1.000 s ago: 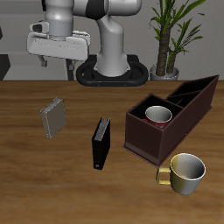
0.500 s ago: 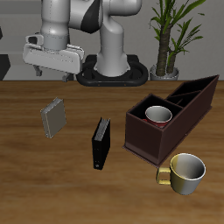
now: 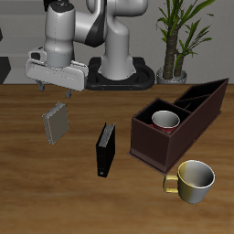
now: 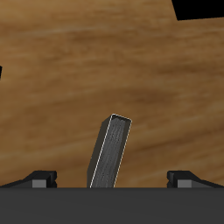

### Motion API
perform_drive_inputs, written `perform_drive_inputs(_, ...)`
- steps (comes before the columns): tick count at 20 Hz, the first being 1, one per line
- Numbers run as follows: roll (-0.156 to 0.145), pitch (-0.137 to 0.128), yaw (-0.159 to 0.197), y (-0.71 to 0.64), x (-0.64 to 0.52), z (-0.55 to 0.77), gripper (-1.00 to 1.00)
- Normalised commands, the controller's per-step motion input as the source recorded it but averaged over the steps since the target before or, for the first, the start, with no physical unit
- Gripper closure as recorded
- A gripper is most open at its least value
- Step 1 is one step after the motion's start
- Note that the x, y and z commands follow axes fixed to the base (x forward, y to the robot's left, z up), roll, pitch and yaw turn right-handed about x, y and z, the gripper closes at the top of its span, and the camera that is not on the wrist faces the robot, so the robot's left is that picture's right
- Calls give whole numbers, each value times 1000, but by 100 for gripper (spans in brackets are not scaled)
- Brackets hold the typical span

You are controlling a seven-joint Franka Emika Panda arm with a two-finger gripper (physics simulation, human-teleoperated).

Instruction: Place the red mug into the left desk caddy's right compartment and place the yellow book into the left desk caddy's back compartment

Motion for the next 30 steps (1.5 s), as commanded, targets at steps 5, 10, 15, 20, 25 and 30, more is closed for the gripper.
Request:
perform_drive_inputs(5, -20, 13, -13, -104, 32, -95, -100)
perform_drive_inputs(10, -6, 47, -5, -83, 20, -177, -100)
perform_drive_inputs(15, 49, 34, -5, 31, 26, -76, -100)
perform_drive_inputs(20, 134, 48, -44, 23, -20, -66, -100)
perform_drive_inputs(25, 13, 4, -12, -28, -34, -29, -100)
perform_drive_inputs(30, -4, -7, 16, 13, -34, 26, -100)
